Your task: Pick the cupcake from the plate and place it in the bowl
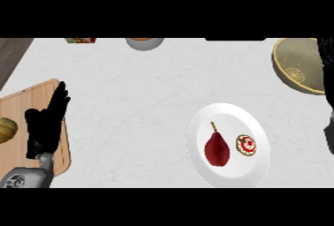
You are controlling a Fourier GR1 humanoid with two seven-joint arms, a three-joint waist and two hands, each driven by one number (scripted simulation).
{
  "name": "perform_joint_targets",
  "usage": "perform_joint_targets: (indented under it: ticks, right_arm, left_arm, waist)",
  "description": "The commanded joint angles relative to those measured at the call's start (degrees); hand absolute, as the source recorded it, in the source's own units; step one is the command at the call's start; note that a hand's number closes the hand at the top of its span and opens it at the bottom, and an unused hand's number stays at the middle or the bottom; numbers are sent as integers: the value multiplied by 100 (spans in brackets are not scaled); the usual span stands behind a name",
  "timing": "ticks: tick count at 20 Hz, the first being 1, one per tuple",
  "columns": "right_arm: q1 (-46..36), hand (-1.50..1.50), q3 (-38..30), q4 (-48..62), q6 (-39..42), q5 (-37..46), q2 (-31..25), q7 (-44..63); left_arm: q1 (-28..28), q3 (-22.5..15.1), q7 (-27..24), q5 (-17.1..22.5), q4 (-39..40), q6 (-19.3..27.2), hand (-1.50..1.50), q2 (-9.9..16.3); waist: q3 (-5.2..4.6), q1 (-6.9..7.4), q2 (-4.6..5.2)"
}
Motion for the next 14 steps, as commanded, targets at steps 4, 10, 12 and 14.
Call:
perform_joint_targets:
  ticks: [4,10,12,14]
  right_arm:
    - [695,150,-11,431,2268,-1826,286,-662]
    - [1393,-150,-989,2303,2448,-1707,136,-2100]
    - [1701,-150,-986,2482,3662,-1780,-240,-2835]
    - [1785,-150,-654,2540,4024,-957,-456,-3694]
  left_arm:
    - [-341,14,-289,-291,-392,18,0,180]
    - [-426,77,-299,-181,-583,-259,0,364]
    - [-812,90,26,-238,-509,-160,0,307]
    - [-507,0,-168,-207,-654,-285,0,282]
  waist:
    - [22,-27,25]
    - [15,51,66]
    - [14,-47,50]
    - [3,40,31]
